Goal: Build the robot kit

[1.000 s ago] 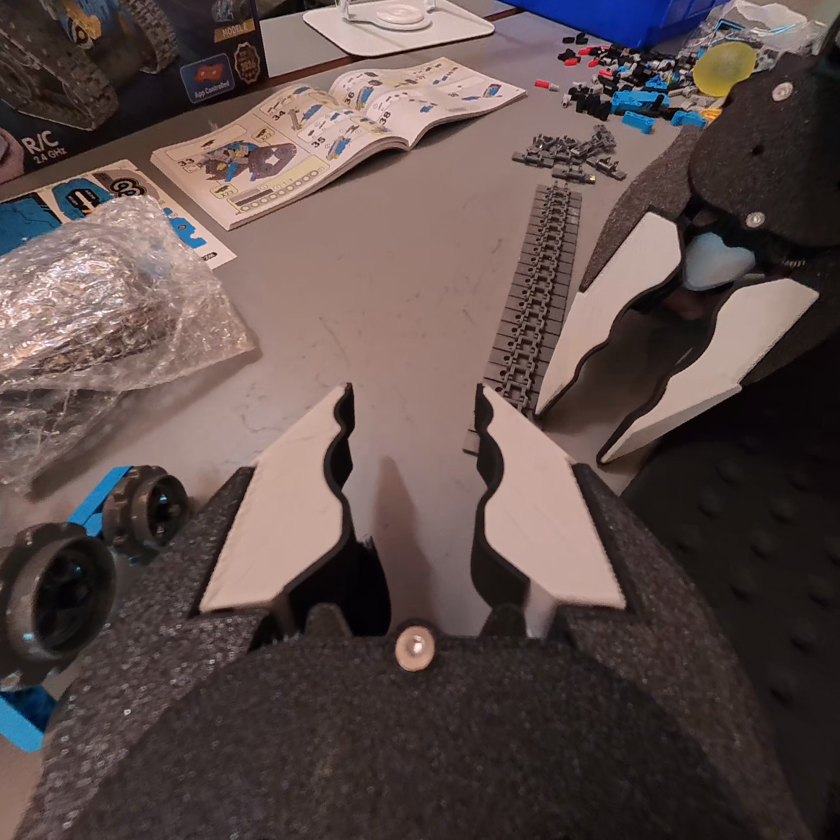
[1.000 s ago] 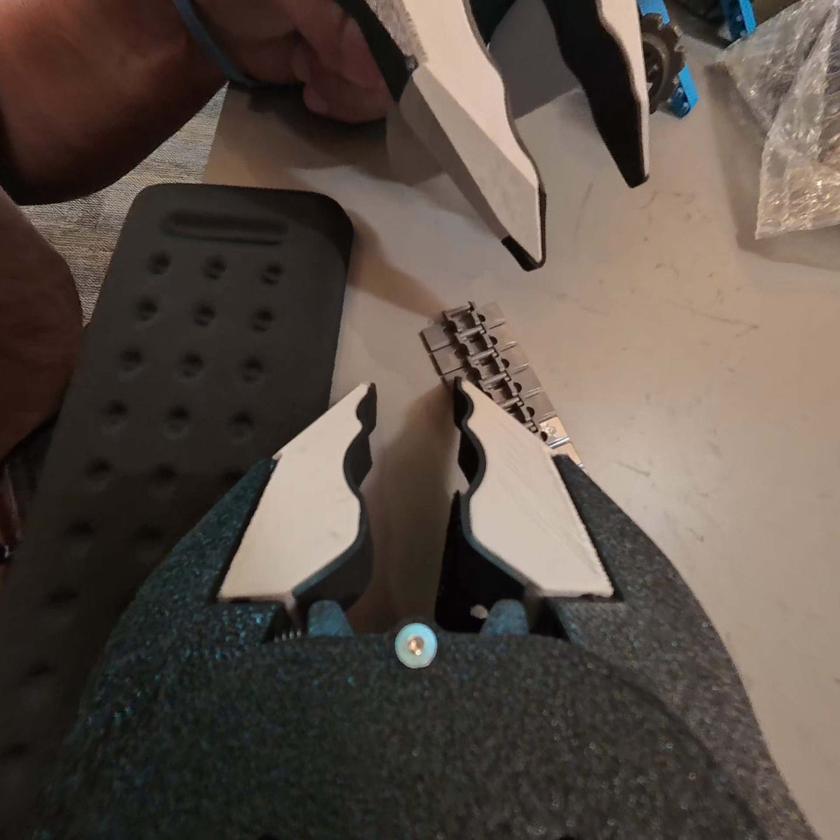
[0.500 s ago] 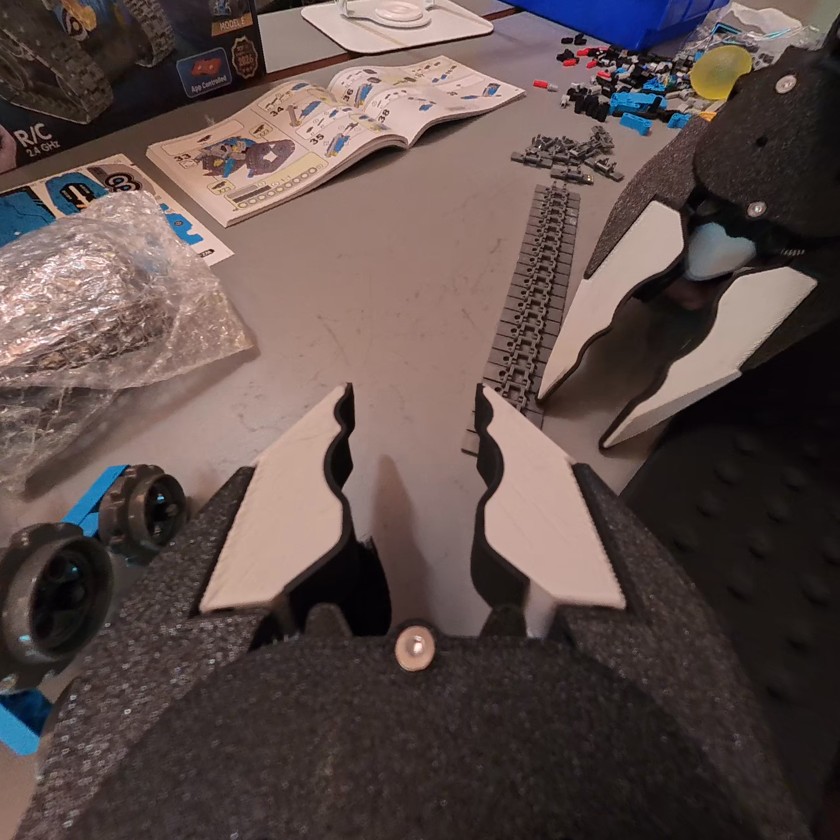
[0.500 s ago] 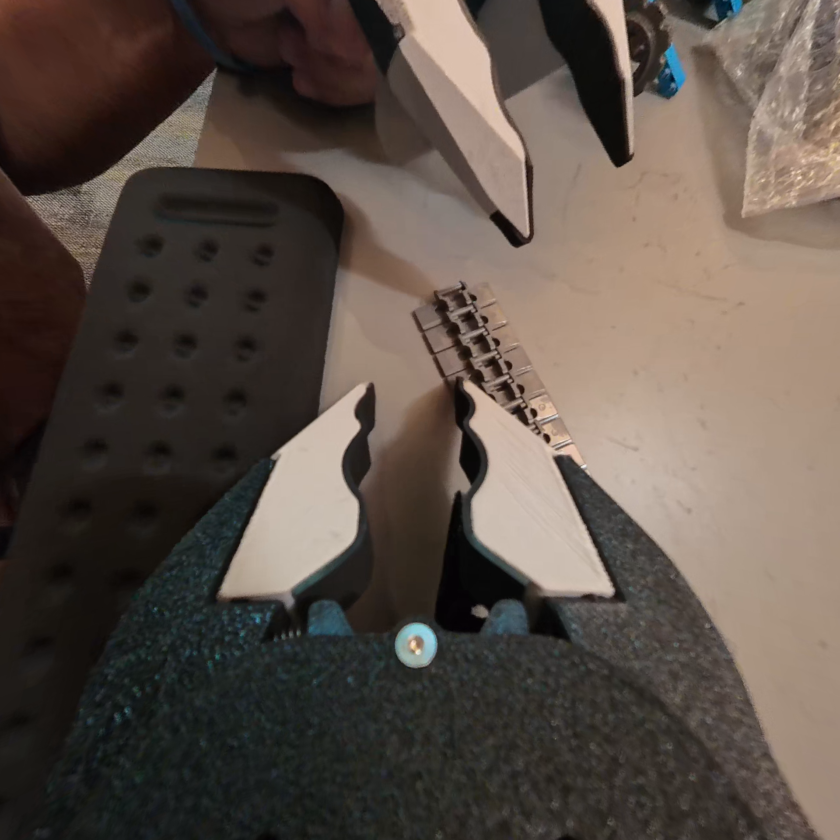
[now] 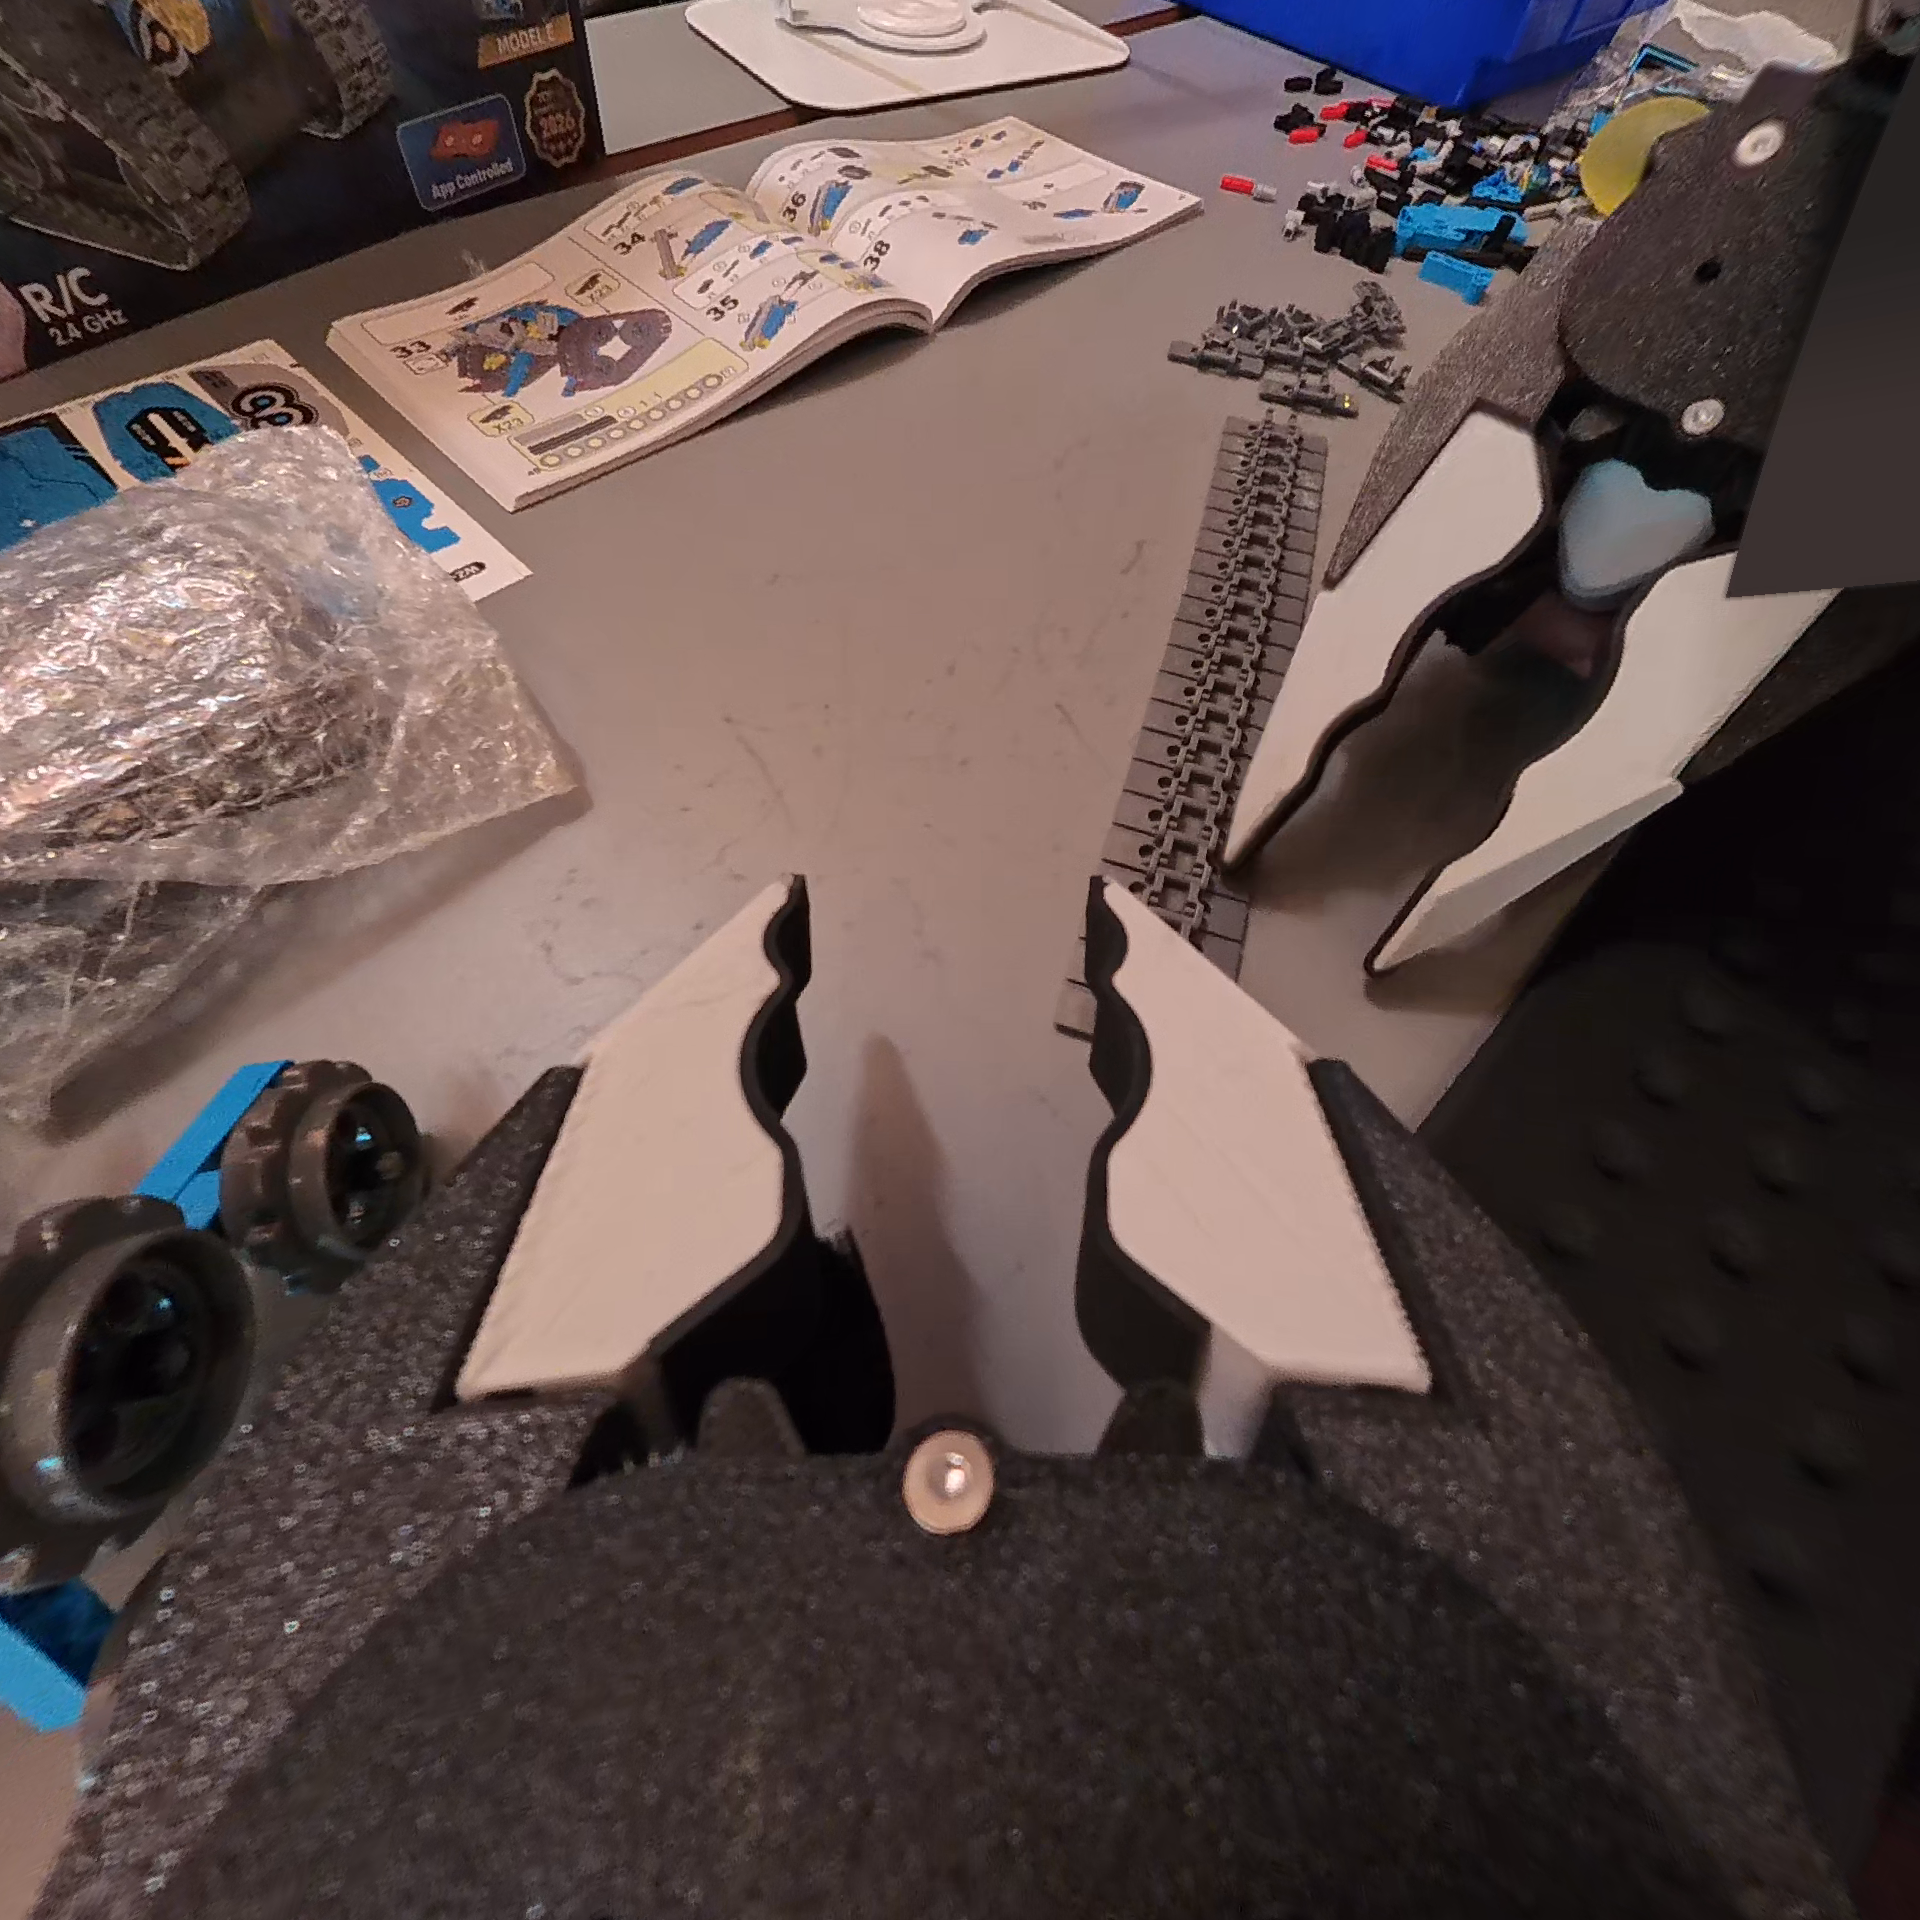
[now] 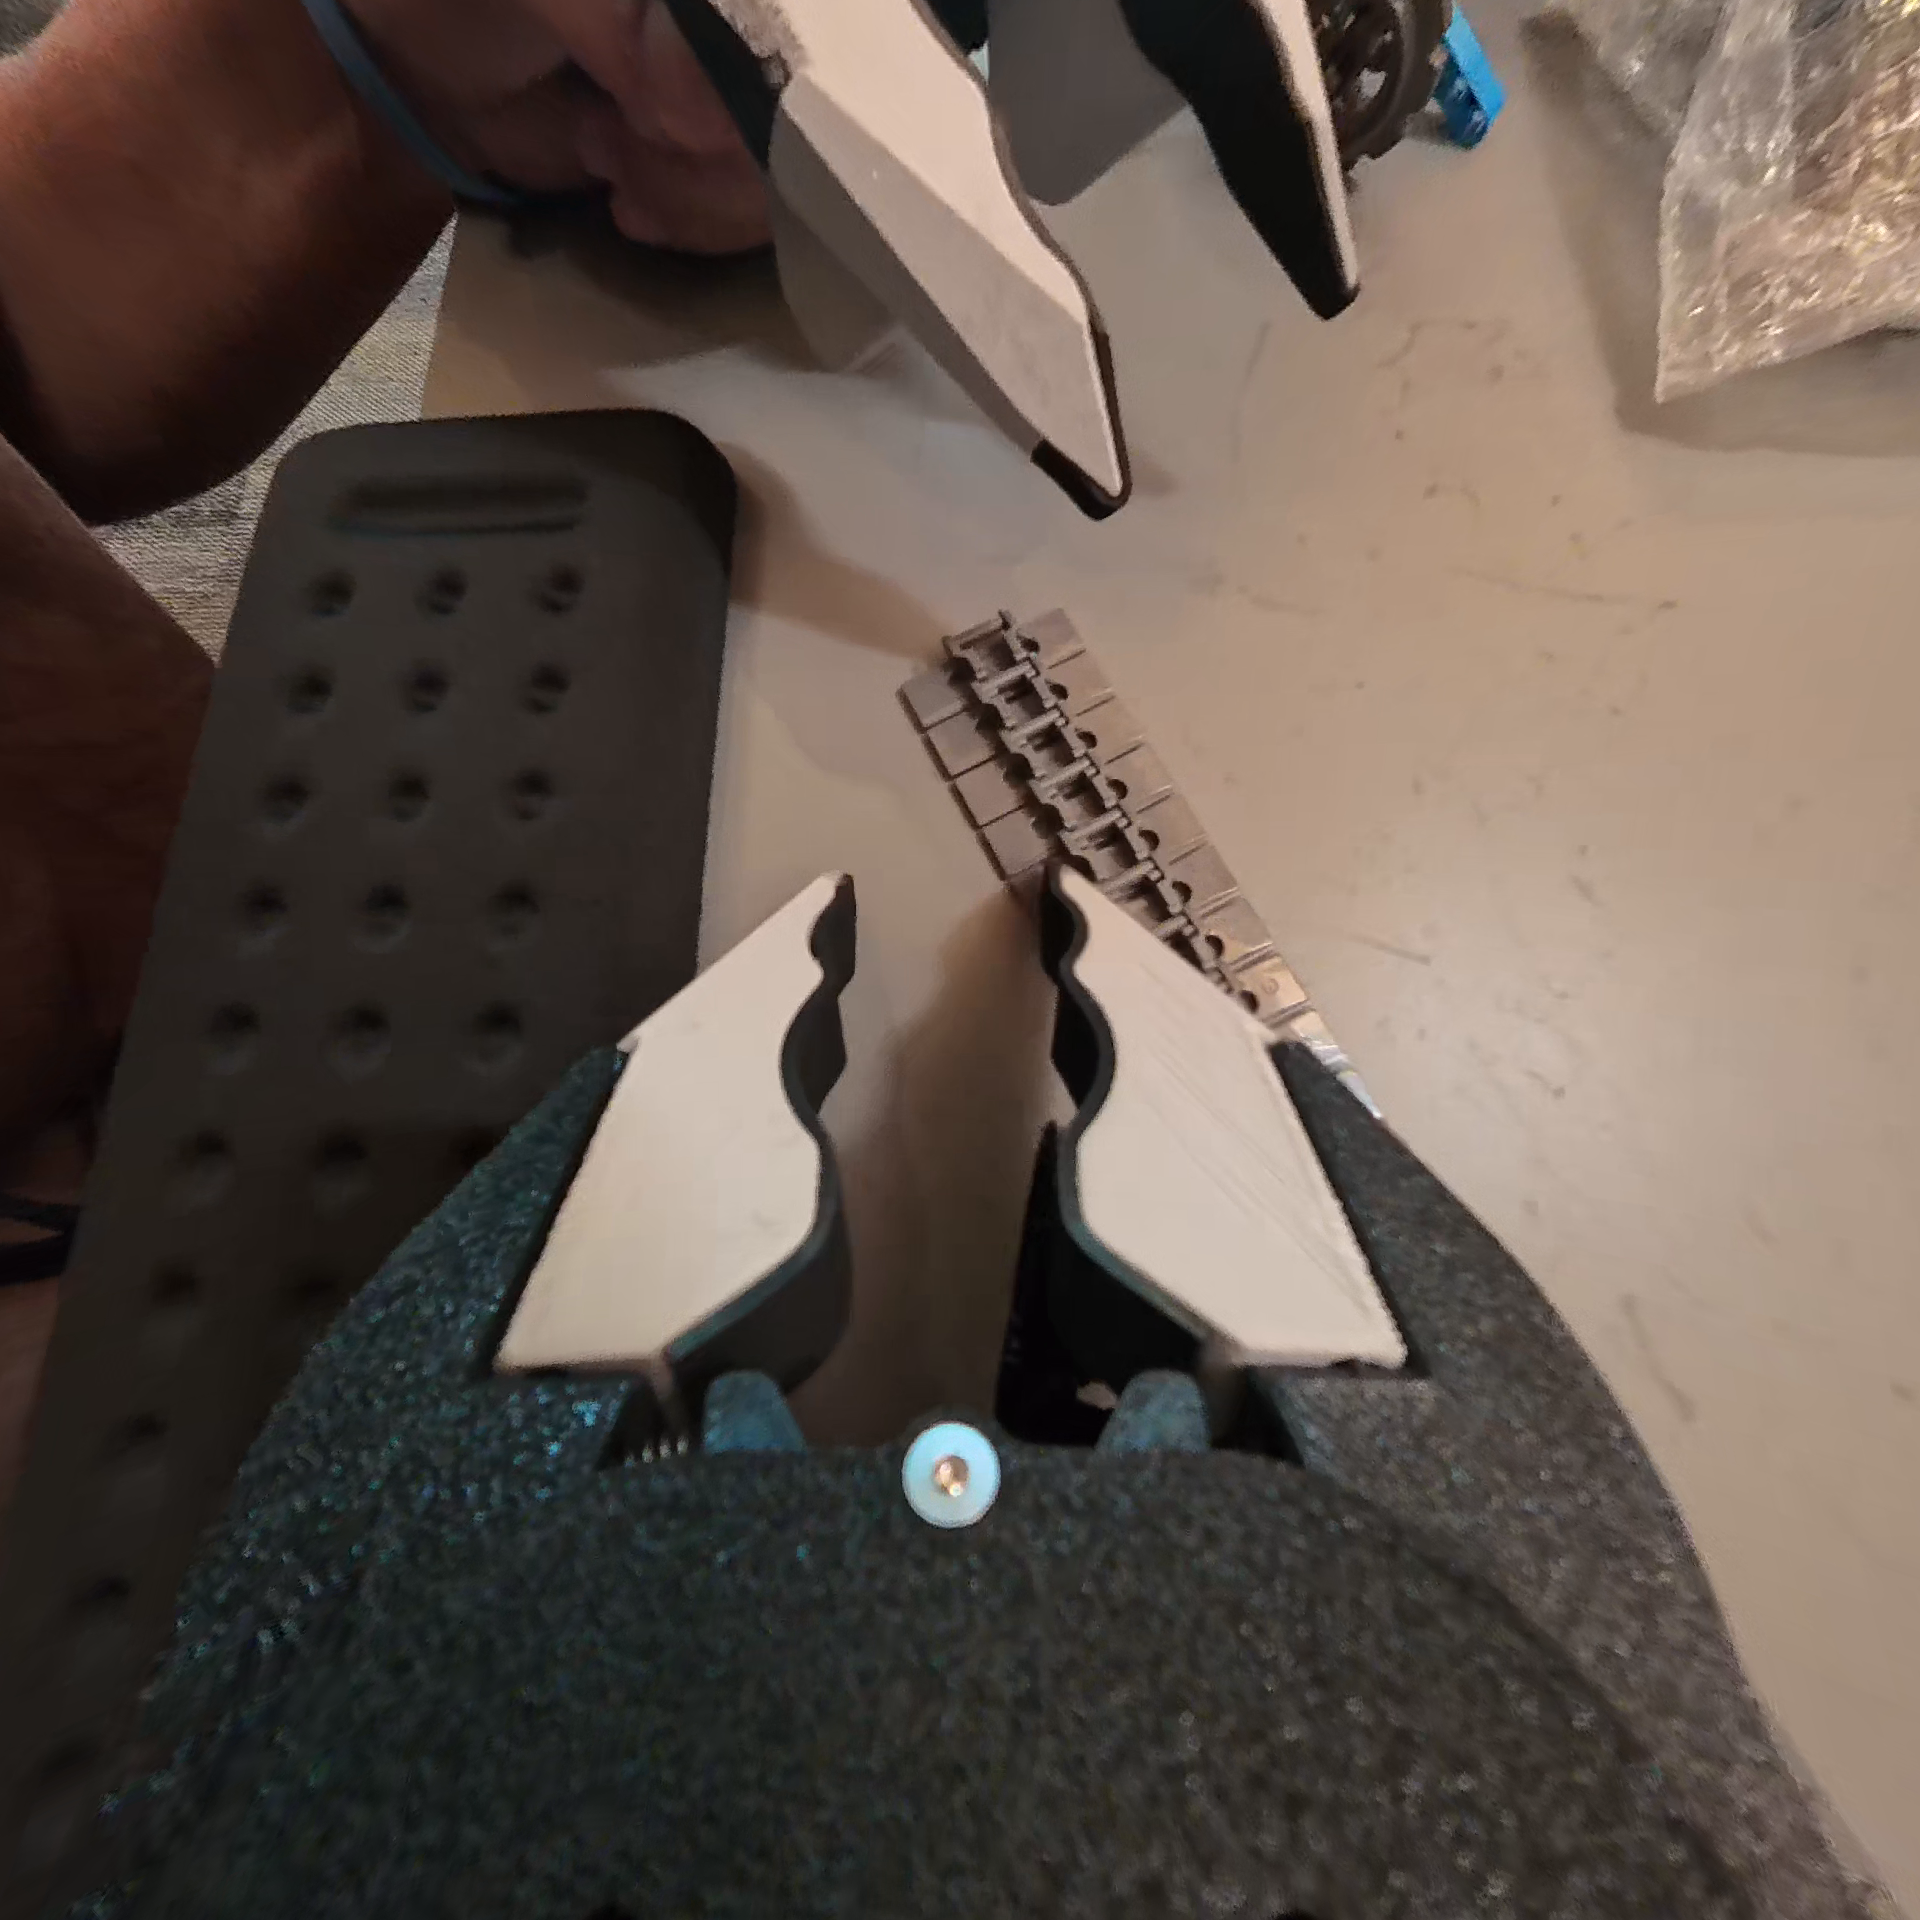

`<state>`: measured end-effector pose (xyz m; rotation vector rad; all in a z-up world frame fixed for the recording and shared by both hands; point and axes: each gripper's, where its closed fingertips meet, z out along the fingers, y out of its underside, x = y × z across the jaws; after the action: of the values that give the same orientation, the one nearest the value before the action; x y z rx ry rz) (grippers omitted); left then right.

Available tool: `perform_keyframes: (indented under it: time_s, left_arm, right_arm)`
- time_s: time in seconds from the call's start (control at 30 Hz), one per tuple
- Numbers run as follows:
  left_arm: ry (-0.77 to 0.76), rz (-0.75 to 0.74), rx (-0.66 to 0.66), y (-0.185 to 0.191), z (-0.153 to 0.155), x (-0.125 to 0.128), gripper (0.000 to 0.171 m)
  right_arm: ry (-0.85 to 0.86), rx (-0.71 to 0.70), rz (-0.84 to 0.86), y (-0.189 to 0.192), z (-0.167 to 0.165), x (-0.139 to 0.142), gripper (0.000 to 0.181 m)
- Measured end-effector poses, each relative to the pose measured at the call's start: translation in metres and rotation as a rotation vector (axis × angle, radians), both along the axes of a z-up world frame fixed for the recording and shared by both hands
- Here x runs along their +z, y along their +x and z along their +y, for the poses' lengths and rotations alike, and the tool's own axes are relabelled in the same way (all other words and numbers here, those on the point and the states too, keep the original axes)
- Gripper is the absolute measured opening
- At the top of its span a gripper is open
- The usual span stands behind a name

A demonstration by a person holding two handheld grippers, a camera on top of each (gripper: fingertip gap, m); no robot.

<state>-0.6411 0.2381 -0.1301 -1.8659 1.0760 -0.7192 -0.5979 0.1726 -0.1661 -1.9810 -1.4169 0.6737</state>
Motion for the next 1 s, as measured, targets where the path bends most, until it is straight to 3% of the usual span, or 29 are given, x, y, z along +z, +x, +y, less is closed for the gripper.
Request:
perform_keyframes:
  time_s: [0.17,0.33,0.67,1.0]
  left_arm:
    - [-0.001,0.001,0.000,0.000,0.000,0.000,0.053]
    - [-0.006,0.004,-0.002,0.000,0.000,-0.001,0.053]
    - [-0.010,0.003,-0.006,0.001,0.000,-0.001,0.053]
    - [-0.013,0.010,-0.015,0.003,-0.001,-0.002,0.053]
  right_arm:
    - [0.044,-0.023,0.015,0.011,0.004,0.011,0.029]
    - [0.007,-0.022,-0.004,0.014,0.001,-0.001,0.032]
    - [0.031,-0.011,0.018,0.016,-0.003,0.010,0.028]
    - [0.037,-0.045,-0.043,0.027,0.002,-0.001,0.031]
